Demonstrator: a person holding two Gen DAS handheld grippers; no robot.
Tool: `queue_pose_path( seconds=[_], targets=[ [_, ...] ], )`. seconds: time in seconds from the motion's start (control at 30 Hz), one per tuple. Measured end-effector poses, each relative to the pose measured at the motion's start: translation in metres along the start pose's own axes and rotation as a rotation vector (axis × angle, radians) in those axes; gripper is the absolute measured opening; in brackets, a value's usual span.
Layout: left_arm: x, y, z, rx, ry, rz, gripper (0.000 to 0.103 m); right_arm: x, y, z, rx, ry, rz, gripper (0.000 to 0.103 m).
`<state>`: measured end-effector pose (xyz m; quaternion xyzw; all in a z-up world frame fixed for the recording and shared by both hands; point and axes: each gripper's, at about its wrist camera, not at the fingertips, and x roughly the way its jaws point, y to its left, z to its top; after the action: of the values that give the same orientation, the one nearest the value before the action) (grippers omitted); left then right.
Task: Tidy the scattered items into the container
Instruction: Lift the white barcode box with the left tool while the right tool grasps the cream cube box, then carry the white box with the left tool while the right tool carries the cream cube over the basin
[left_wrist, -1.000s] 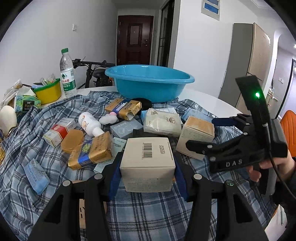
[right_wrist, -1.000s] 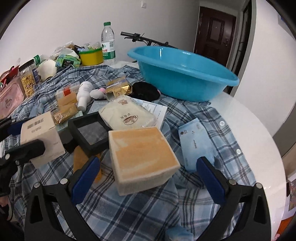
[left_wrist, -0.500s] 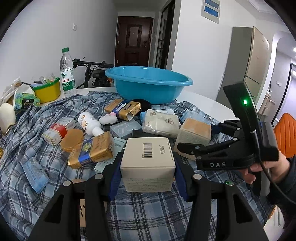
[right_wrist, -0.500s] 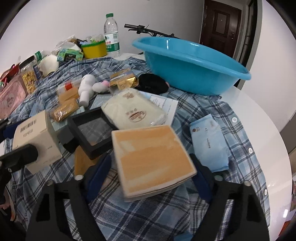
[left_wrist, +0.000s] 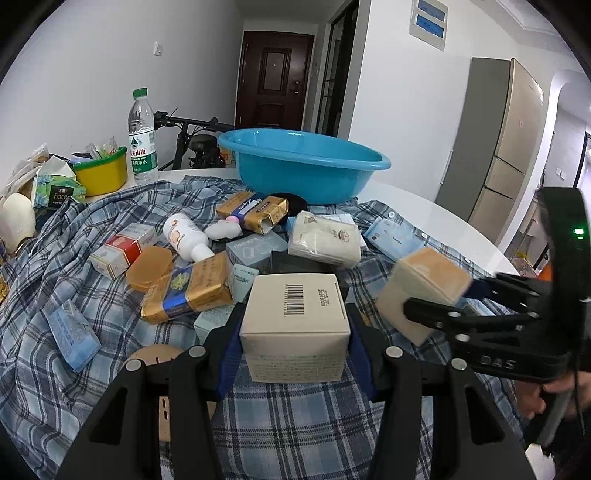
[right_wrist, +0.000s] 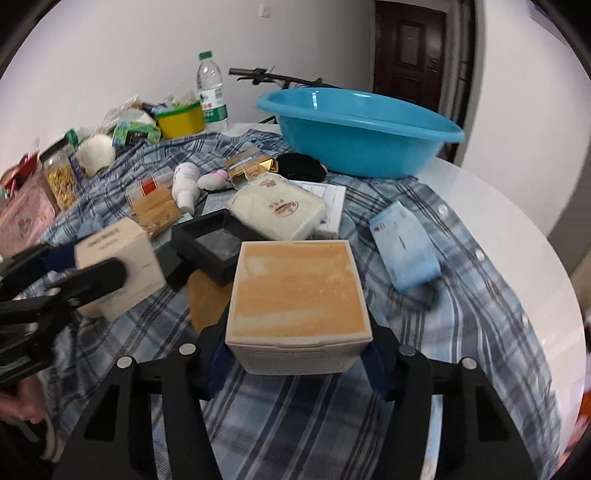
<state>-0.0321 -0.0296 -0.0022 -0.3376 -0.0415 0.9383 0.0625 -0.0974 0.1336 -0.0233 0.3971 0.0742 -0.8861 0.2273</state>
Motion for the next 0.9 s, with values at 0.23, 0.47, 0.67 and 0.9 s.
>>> queue_pose_path(
  seconds=[0.23, 0.47, 0.67, 0.9],
  targets=[
    [-0.010, 0.005, -0.005, -0.018, -0.022, 0.008, 0.053, -0.032, -0.011, -0.022, 0.164, -0.056, -0.072, 0.059],
    [-0.017, -0.001, -0.005, -0.004, -0.035, 0.002, 0.054, -0.041, -0.017, -0.033, 0.203, -0.105, -0.170, 0.059],
    [-0.023, -0.004, -0.005, -0.005, -0.038, -0.012, 0.054, -0.042, -0.009, -0.040, 0.145, -0.111, -0.218, 0.059],
    [-0.032, -0.006, 0.009, 0.000, -0.077, 0.002, 0.054, -0.057, -0.008, -0.026, 0.136, -0.168, -0.190, 0.058]
  ],
)
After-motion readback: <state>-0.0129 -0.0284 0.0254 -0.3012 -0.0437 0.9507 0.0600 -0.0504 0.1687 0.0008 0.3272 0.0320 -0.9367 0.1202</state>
